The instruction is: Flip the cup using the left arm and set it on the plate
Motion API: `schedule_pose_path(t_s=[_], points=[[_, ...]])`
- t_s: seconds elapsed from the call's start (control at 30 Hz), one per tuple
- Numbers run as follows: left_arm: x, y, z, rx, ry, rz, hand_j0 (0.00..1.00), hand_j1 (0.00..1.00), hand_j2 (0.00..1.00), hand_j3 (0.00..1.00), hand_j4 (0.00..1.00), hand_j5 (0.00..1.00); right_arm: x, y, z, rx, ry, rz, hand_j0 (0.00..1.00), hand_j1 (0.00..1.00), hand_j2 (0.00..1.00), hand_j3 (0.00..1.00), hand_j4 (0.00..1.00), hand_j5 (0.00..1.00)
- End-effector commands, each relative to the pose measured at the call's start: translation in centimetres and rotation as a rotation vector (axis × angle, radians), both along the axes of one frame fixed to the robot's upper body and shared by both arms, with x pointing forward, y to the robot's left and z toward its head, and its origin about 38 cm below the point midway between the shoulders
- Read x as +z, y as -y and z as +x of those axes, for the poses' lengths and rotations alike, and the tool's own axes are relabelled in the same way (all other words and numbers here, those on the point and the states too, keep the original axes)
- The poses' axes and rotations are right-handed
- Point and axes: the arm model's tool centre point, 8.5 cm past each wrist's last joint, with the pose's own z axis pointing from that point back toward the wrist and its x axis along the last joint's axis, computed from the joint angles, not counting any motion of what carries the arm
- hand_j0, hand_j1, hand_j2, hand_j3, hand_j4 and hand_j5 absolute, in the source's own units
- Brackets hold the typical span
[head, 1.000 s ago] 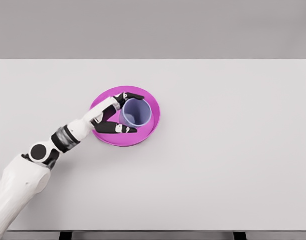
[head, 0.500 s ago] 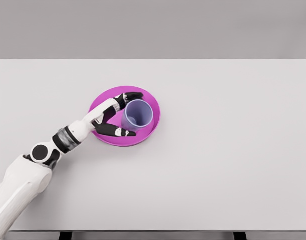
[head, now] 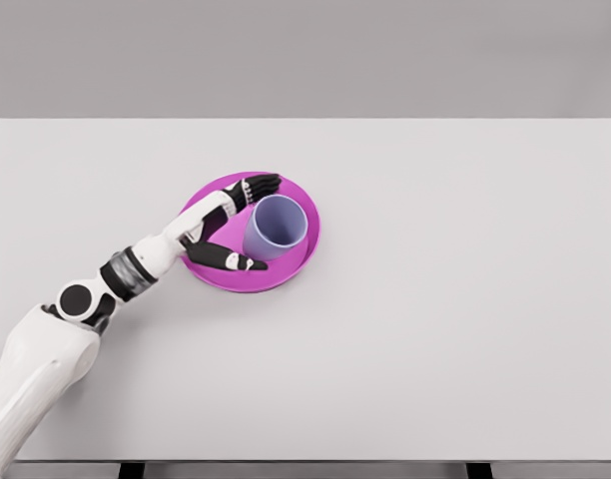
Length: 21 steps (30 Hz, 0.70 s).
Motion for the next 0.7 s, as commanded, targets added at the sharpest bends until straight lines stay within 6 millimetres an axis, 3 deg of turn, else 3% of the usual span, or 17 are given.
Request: schedule_pose_path(t_s=[0.0, 0.07, 0.23, 0.33, 0.57, 0.67], points=[[0.2, -0.4, 0.1, 0.009, 0.003, -0.004, 1.00, 1.00, 1.00, 1.00, 1.00, 1.00, 0.0, 0.0, -0.1, 0.000, 0.000, 0.000, 1.00, 1.00, 1.00, 1.00, 1.00, 1.00], [0.1, -1.8, 0.0, 0.022, -0.001, 0.024, 1.00, 1.00, 1.00, 1.00, 1.00, 1.00, 0.0, 0.0, -0.1, 0.000, 0.000, 0.000, 1.00, 1.00, 1.00, 1.00, 1.00, 1.00], [-0.1, -2.2, 0.0, 0.026, -0.004, 0.037, 1.00, 1.00, 1.00, 1.00, 1.00, 1.00, 0.0, 0.0, -0.1, 0.000, -0.002, 0.000, 1.00, 1.00, 1.00, 1.00, 1.00, 1.00], [0.2, -4.8, -0.1, 0.060, -0.002, 0.075, 1.00, 1.00, 1.00, 1.00, 1.00, 1.00, 0.0, 0.0, 0.0, 0.000, 0.000, 0.000, 1.00, 1.00, 1.00, 1.00, 1.00, 1.00], [1.5, -8.6, 0.2, 0.114, 0.022, 0.124, 1.00, 1.00, 1.00, 1.00, 1.00, 1.00, 0.0, 0.0, -0.1, 0.000, -0.002, 0.000, 1.00, 1.00, 1.00, 1.00, 1.00, 1.00], [2.6, -12.3, -0.1, 0.136, 0.030, 0.203, 1.00, 1.00, 1.00, 1.00, 1.00, 1.00, 0.0, 0.0, -0.1, 0.000, 0.000, 0.000, 1.00, 1.00, 1.00, 1.00, 1.00, 1.00]])
